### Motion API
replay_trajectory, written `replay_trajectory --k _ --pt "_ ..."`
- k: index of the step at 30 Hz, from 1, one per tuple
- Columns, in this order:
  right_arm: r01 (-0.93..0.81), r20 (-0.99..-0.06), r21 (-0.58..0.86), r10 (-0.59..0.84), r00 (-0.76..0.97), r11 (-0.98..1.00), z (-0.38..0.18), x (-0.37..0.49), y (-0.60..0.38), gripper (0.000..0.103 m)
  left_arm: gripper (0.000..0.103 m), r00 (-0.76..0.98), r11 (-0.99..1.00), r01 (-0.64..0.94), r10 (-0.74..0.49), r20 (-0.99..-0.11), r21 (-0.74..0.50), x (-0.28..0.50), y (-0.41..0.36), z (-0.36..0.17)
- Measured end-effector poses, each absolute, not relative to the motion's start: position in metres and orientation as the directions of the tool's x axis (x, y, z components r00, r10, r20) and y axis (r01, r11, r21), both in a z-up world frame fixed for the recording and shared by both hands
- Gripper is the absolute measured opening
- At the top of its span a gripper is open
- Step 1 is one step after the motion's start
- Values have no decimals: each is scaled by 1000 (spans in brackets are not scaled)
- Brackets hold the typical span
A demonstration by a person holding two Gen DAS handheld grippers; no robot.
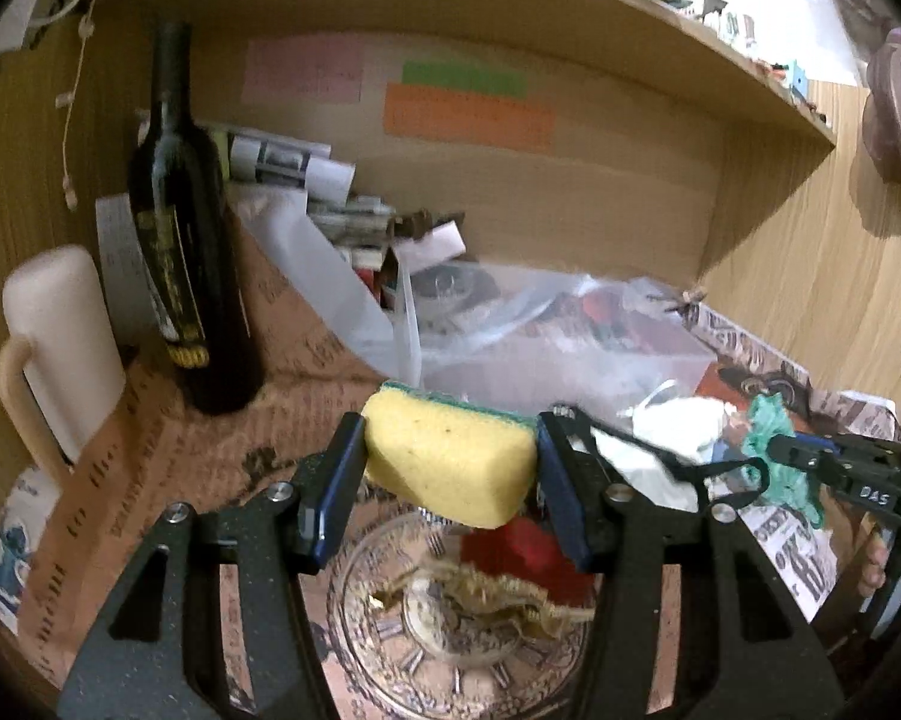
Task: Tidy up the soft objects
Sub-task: 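Carry the sponge and green cloth over the clear bin and open both tools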
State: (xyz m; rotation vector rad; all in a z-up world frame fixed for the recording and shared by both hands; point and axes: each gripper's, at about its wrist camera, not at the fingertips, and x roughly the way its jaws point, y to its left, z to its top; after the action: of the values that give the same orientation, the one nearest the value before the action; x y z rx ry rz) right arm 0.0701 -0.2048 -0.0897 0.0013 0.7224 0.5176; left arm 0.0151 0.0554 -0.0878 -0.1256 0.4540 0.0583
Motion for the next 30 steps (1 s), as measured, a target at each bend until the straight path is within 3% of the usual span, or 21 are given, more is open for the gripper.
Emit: replay_trajectory --k 15,22,30 --pt "-450 -419 117 455 786 885 -17 99 -194 15 56 951 999 -33 21 -308 -33 58 33 -24" --pt "-489 -404 97 484 776 867 -6 129 -171 15 56 936 999 -22 9 -351 -35 102 30 -16" --pt "-506 -459 100 491 741 857 -15 168 -149 15 56 887 999 -23 2 -462 -41 156 33 -28"
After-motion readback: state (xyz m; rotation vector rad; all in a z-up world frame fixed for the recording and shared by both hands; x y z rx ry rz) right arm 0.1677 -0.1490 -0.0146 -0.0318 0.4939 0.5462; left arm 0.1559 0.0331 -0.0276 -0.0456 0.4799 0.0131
